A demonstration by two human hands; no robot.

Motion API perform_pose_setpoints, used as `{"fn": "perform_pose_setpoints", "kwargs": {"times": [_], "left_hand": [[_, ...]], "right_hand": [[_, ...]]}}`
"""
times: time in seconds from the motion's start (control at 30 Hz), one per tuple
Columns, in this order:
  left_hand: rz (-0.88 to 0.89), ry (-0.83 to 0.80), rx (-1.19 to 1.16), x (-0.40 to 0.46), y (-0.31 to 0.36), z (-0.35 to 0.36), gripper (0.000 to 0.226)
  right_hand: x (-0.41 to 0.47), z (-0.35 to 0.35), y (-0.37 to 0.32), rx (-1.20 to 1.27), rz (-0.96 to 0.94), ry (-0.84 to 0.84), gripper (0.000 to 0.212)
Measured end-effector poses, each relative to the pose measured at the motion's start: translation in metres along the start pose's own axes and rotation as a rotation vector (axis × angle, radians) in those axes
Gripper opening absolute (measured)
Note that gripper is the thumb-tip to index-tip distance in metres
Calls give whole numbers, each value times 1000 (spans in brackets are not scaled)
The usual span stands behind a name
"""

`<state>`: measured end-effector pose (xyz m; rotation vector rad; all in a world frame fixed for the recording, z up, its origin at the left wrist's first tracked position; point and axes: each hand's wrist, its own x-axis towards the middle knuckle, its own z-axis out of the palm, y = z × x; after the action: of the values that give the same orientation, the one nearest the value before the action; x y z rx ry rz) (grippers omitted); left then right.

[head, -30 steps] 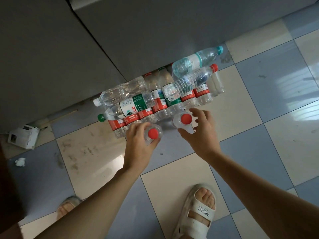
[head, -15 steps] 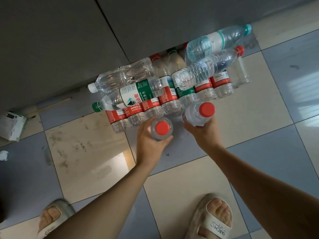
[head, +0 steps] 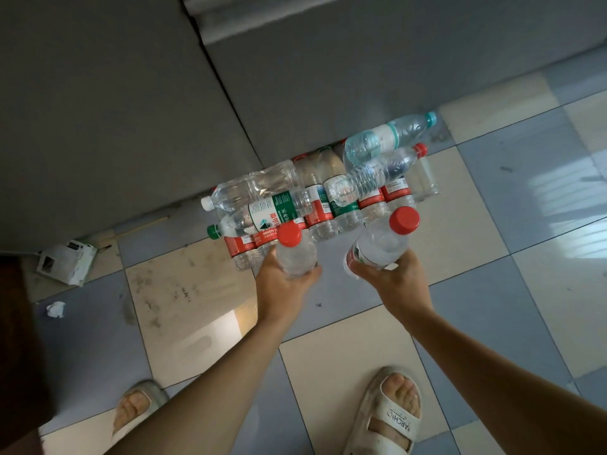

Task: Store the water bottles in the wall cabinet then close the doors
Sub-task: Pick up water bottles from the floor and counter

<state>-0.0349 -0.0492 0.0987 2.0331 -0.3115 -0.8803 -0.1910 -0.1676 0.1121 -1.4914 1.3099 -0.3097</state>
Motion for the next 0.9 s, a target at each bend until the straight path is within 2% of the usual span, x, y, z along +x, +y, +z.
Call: {"fn": "perform_pose_setpoints", "kwargs": {"times": [0.13,0.37,0.47,0.57,0.63,0.73,0.9], "left_hand": [[10,-32,-37,-22,66,-40,45],[99,-123,-51,-75,219,-148,56],[144,-162,-47,-111,286,-199,59],[222,-194,-57,-149,361,-249,62],[278,-179,-62,-174,411,-282,57],[372,-108,-88,-207,479,-333,47],[526,-26,-161,-247,576,-421,44]], "right_hand": [[-31,-19,-66,-2,-20,-31,46],[-88,-59,-239,73,-147,-120,59],[-116,-84,-319,57,-215,-159,54],[-153,-108,-401,32,-283,-195,59],[-179,-124,-455,18,-311,-210,62],[-220,-145,-534,20,-367,-213,55],[-277,-156,-653,91,-467,-231,47]]}}
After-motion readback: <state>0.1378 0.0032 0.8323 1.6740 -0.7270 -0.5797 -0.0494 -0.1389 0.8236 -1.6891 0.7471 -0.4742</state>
